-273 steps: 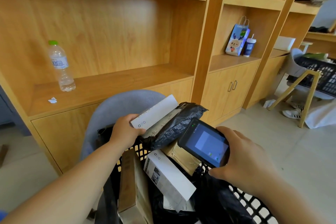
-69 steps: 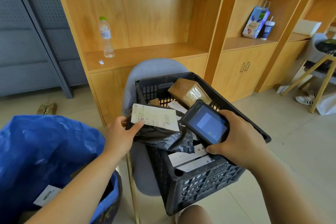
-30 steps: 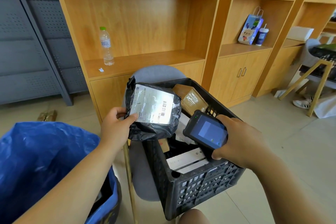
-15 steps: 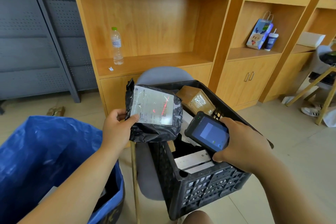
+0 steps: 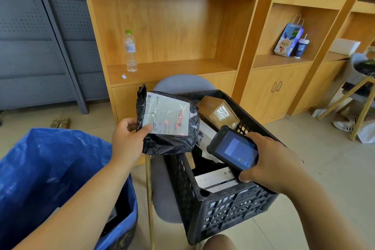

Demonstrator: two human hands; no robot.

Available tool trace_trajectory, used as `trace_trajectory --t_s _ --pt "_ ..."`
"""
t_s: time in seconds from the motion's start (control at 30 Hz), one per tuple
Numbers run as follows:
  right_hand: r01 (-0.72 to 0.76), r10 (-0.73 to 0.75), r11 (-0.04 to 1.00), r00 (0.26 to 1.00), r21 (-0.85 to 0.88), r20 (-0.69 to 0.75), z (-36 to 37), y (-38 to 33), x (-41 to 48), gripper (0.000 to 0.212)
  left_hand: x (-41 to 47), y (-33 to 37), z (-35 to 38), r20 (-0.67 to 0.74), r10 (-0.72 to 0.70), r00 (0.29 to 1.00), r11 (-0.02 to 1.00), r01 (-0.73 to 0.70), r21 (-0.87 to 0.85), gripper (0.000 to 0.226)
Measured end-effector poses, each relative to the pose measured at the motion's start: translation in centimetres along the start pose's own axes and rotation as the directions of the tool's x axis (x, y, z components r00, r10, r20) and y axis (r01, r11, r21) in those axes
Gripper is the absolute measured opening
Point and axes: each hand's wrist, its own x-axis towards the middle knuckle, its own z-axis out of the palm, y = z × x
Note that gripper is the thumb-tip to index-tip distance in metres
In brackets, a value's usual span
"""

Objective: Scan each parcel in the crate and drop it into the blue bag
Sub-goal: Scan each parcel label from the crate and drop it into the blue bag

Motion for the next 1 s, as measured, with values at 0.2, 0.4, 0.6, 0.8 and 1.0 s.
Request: trace_trajectory --t_s 0.2,0.4,0.6,0.8,1.0 --pt "0.001 0.000 1.000 1.000 0.018 -0.024 -0.1 0.8 -0.1 0.082 0.0 0.1 0.5 -0.006 0.021 1.000 0.999 -0.021 0.034 0.026" --pt "-0.015 0.015 1.000 1.000 -0.009 0.013 0.0 1.1 0.0 0.082 0.3 -0.2 0.6 -0.025 0.033 0.999 0.996 -0.030 0.084 0.031" --pt "-0.023 0.024 0.999 0.999 -0.027 0.044 0.0 1.2 0.0 0.085 0.4 -0.3 0.3 -0.023 0.037 0.999 0.991 -0.033 0.132 0.031" --pt "-0.017 0.017 1.000 1.000 0.001 0.022 0.2 1.3 -0.1 0.082 0.4 -0.4 0.2 0.000 0.047 0.999 0.989 -0.047 0.142 0.032" --pt "-0.013 0.013 1.000 0.999 0.000 0.035 0.2 1.1 0.0 0.087 0.3 -0.5 0.1 0.001 0.041 0.999 0.991 -0.040 0.128 0.033"
